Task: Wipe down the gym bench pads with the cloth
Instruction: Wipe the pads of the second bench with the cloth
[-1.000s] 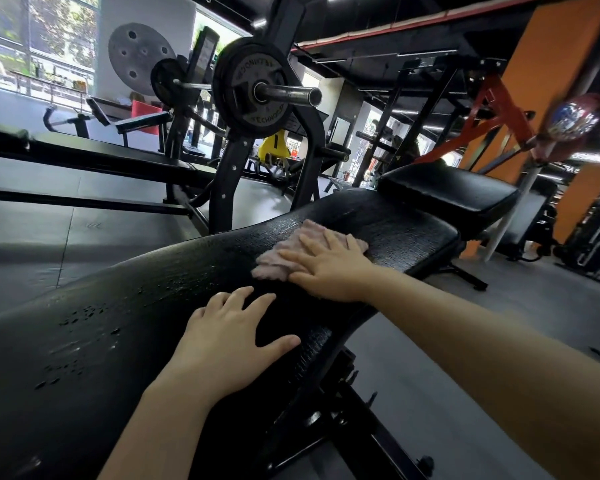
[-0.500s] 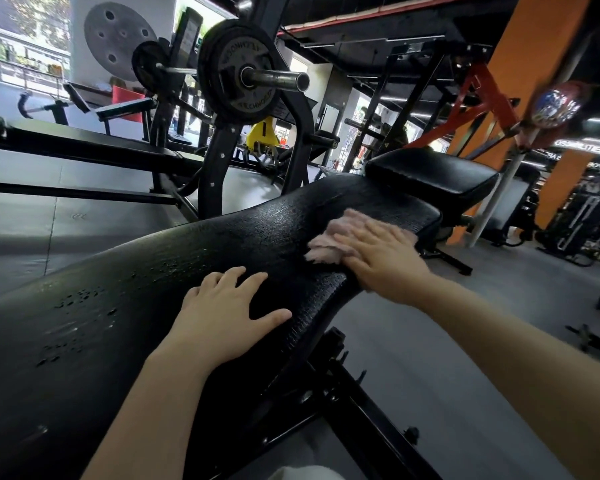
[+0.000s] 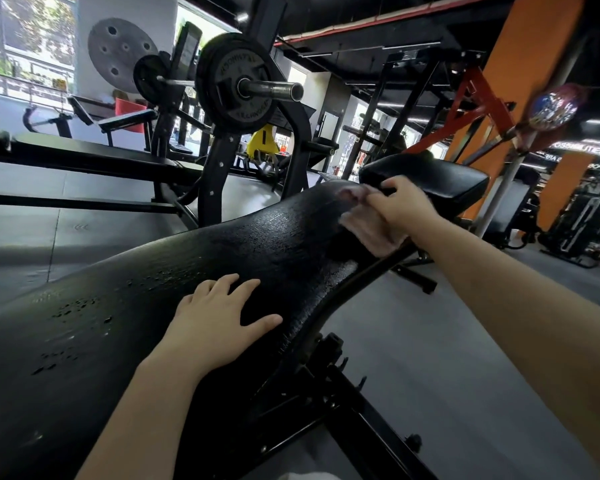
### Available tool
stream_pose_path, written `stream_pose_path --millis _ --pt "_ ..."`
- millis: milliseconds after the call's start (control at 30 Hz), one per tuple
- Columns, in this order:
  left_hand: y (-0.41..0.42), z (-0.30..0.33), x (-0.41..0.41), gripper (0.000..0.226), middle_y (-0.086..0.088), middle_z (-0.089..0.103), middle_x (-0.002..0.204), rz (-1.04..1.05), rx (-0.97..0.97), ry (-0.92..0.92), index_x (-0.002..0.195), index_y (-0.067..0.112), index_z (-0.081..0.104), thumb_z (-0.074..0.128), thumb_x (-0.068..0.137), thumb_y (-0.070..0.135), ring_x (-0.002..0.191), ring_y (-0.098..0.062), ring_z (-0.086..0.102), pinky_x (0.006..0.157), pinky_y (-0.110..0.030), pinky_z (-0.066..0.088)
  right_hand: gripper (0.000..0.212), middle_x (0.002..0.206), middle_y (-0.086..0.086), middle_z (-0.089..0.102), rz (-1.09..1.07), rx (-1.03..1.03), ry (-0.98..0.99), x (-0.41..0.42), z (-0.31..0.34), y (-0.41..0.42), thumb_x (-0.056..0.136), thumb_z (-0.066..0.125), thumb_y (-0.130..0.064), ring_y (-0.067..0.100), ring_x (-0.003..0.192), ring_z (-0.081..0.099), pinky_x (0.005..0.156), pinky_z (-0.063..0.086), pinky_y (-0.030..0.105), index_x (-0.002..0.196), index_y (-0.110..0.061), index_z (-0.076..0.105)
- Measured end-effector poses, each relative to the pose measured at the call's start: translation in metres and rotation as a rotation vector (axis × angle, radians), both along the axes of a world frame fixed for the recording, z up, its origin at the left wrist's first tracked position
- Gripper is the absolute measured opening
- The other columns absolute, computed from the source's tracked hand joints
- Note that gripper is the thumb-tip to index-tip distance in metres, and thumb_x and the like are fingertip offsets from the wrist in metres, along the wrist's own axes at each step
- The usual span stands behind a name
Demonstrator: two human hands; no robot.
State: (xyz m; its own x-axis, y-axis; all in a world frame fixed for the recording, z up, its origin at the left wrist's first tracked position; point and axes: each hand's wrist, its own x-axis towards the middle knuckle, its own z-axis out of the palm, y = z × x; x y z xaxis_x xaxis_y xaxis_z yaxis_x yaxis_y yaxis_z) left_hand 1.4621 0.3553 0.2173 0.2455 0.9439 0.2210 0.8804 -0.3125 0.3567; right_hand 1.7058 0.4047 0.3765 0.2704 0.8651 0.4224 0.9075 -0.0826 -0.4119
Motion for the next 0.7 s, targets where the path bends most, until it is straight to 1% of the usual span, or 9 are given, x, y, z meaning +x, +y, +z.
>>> stream_pose_path --millis 67,133,200,300,333,400,500,600,700 --pt "0.0 0.001 0.0 0.076 0.007 0.013 0.156 -0.001 -0.007 0.007 0.147 0.041 0.015 0.027 0.08 0.075 0.142 -0.02 0.014 0.115 -0.04 0.021 0.054 0.131 0.013 0.044 -0.202 0.107 -0.331 0.019 -0.001 0.003 0.087 0.062 -0.032 0.033 0.12 0.043 0.096 0.04 0.041 0.135 -0.017 0.042" --pt "-0.001 0.001 0.0 0.076 0.008 0.012 0.156 -0.003 -0.008 0.011 0.147 0.041 0.014 0.026 0.081 0.075 0.142 -0.019 0.013 0.115 -0.039 0.021 0.049 0.134 0.014 0.044 -0.117 0.249 -0.4 0.025 -0.005 0.002 0.087 0.059 -0.012 0.032 0.121 0.041 0.098 0.039 0.04 0.134 -0.013 0.045" --pt "-0.001 0.001 0.001 0.076 0.008 0.012 0.156 -0.003 -0.009 0.014 0.147 0.041 0.013 0.026 0.081 0.075 0.143 -0.019 0.012 0.115 -0.039 0.02 0.034 0.126 0.012 0.054 0.131 0.275 -0.42 0.021 -0.011 -0.002 0.086 0.053 0.001 0.029 0.117 0.049 0.098 0.039 0.029 0.119 -0.006 0.06" --pt "-0.001 0.001 0.001 0.076 0.008 0.011 0.156 -0.003 -0.011 0.009 0.147 0.041 0.013 0.026 0.08 0.075 0.143 -0.019 0.012 0.115 -0.039 0.02 0.024 0.124 0.006 0.062 0.432 0.127 -0.582 0.01 -0.028 -0.01 0.092 0.053 -0.006 0.022 0.118 0.052 0.093 0.023 0.003 0.109 -0.006 0.07" --pt "-0.001 0.001 0.0 0.076 0.008 0.011 0.156 -0.003 -0.012 0.009 0.147 0.041 0.013 0.025 0.08 0.075 0.143 -0.019 0.012 0.115 -0.039 0.02 0.027 0.133 0.002 0.056 0.461 0.072 -0.686 0.009 -0.033 -0.01 0.095 0.052 -0.014 0.019 0.126 0.045 0.097 0.018 0.005 0.117 -0.011 0.066" --pt "-0.001 0.001 0.0 0.076 0.009 0.011 0.156 -0.002 -0.013 0.009 0.147 0.041 0.013 0.025 0.08 0.076 0.143 -0.018 0.011 0.115 -0.039 0.02 0.04 0.153 -0.005 0.031 0.335 -0.054 -0.83 0.021 -0.035 -0.003 0.099 0.042 -0.035 0.016 0.14 0.026 0.111 0.013 0.024 0.139 -0.026 0.048" --pt "-0.001 0.001 0.0 0.077 0.008 0.012 0.156 -0.001 -0.004 0.011 0.147 0.041 0.013 0.024 0.08 0.076 0.143 -0.018 0.012 0.115 -0.039 0.02 0.048 0.16 -0.008 -0.003 0.079 -0.215 -0.718 0.037 -0.027 0.007 0.099 0.029 -0.049 0.024 0.146 0.009 0.116 0.008 0.054 0.146 -0.044 0.022" --pt "-0.001 0.001 0.001 0.077 0.007 0.013 0.156 0.0 -0.003 0.016 0.147 0.04 0.014 0.025 0.08 0.075 0.142 -0.019 0.013 0.115 -0.039 0.02 0.046 0.16 -0.006 0.006 0.115 -0.212 -0.758 0.018 -0.042 0.002 0.1 0.029 -0.043 0.028 0.146 0.003 0.117 0.008 0.051 0.146 -0.039 0.03" --pt "-0.001 0.002 0.001 0.076 0.006 0.013 0.156 0.002 -0.002 0.022 0.147 0.04 0.015 0.026 0.08 0.075 0.142 -0.019 0.013 0.114 -0.04 0.02 0.048 0.156 -0.008 0.025 0.33 -0.149 -0.804 -0.024 -0.072 -0.023 0.098 0.023 -0.043 0.029 0.146 0.008 0.116 0.014 0.041 0.143 -0.034 0.039"
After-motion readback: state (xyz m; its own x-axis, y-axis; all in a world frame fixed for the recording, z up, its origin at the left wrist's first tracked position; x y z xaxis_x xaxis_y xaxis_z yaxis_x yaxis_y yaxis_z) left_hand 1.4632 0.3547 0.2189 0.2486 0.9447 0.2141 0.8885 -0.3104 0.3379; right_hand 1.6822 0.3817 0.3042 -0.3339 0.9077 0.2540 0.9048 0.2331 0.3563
